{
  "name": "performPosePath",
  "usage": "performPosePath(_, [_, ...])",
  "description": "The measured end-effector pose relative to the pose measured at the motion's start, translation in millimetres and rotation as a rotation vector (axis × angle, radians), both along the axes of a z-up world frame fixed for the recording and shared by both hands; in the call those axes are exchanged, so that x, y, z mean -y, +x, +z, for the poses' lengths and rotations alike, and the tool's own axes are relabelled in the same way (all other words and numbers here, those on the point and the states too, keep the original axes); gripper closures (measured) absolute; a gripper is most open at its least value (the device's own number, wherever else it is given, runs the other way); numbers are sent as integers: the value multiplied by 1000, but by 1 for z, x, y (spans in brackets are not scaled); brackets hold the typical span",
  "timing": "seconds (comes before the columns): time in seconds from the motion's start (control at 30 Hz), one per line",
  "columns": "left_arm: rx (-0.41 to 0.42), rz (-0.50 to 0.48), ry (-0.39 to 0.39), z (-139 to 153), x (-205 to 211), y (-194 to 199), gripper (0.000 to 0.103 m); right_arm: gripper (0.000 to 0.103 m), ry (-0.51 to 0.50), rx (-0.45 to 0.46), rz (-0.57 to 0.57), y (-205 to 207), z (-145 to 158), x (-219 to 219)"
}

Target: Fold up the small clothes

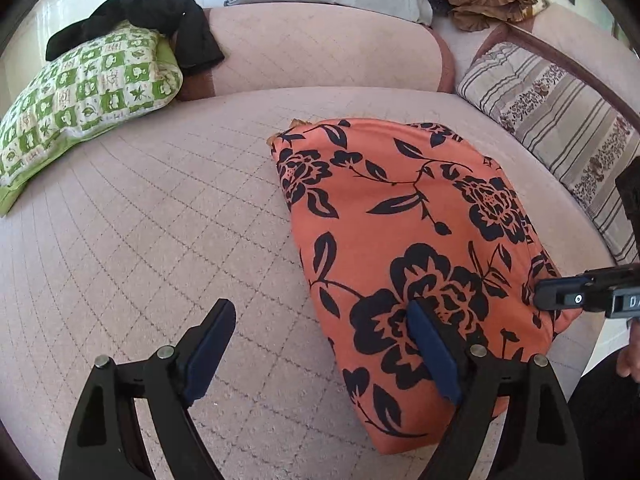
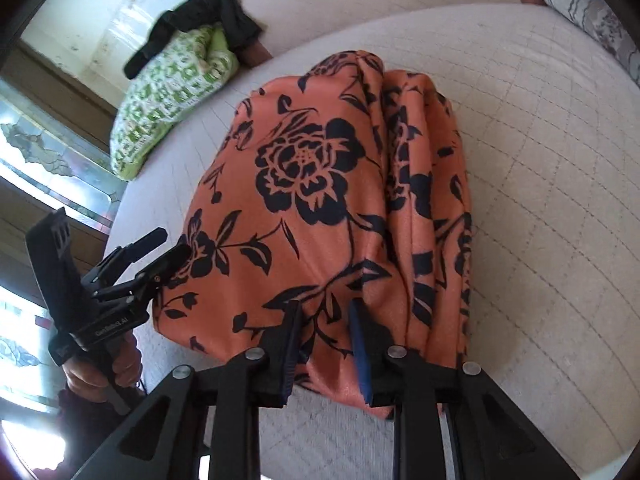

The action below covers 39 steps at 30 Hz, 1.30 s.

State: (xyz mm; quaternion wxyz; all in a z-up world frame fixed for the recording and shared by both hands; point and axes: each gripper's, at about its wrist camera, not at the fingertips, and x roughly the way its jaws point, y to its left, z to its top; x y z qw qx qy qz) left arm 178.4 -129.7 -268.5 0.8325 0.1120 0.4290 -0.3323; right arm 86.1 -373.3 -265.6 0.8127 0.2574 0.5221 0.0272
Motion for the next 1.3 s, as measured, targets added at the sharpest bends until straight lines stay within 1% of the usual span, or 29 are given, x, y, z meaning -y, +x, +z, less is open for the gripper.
performPosePath(0.07, [-6,3,-1,-1,3,1,15,77,-34,10,6,4,18,3])
performPosePath(0.1, [-4,2,-1,-2,2,0,15,77,-39,45,-13,8,29,7])
performPosePath(0.17, [8,2,2,-1,-2,-2,15,72,-29,113,-65,21,46,19])
performPosePath(0.2, [16,5,4,-2,-3,-2,12,72,-31,138,-94,31,54,24])
performPosePath(0.27, [26,25,9,-3,-2,0,8,72,-30,165,-127,51,60,29])
performPosePath(0.33, [27,48,10,-5,-2,1,3,72,-29,159,-148,70,58,35])
performPosePath(0.37, [29,53,10,-6,-1,0,2,73,-27,146,-164,83,52,36])
performPosePath(0.4, [29,54,12,-6,0,1,2,73,-18,123,-178,96,41,39])
performPosePath(0.43, [27,54,12,-6,1,1,1,73,-22,80,-190,108,26,43])
performPosePath(0.47, [21,54,10,-6,2,2,1,78,-31,16,-202,124,4,46])
performPosePath(0.5, [14,63,15,-7,3,3,1,79,12,-10,-203,133,-10,48])
performPosePath(0.53, [7,67,18,-8,4,4,1,83,90,4,-211,136,-19,56])
performPosePath(0.6, [-8,76,14,-9,5,5,0,85,125,-27,-213,137,-11,63])
performPosePath(0.67, [-5,78,15,-9,6,4,0,83,98,-40,-202,137,2,62])
performPosePath(0.73, [5,82,16,-10,6,4,0,79,62,-6,-178,141,15,54])
performPosePath(0.77, [10,83,17,-10,6,3,0,80,64,22,-161,144,21,49])
performPosePath(0.87, [13,89,19,-11,7,3,0,80,158,121,-103,156,34,28])
performPosePath(0.93, [10,92,18,-12,7,3,0,80,155,136,-62,169,31,10])
performPosePath(0.97, [10,92,17,-12,7,3,0,80,135,120,-49,175,25,3])
performPosePath(1.0, [11,91,17,-12,7,3,0,80,108,84,-38,184,14,-2])
performPosePath(1.03, [13,91,16,-11,7,2,0,79,58,16,-24,195,-7,-7])
performPosePath(1.07, [13,99,24,-13,8,4,0,80,52,2,-9,201,-21,-8])
performPosePath(1.1, [4,96,21,-14,8,4,0,82,63,70,-22,200,-24,-3])
performPosePath(1.13, [-2,100,16,-14,8,5,0,83,65,84,-23,200,-22,-1])
performPosePath(1.2, [-1,98,18,-13,8,4,0,83,70,74,-29,199,-18,1])
performPosePath(1.3, [1,103,20,-13,8,4,0,81,14,75,-16,188,-6,0])
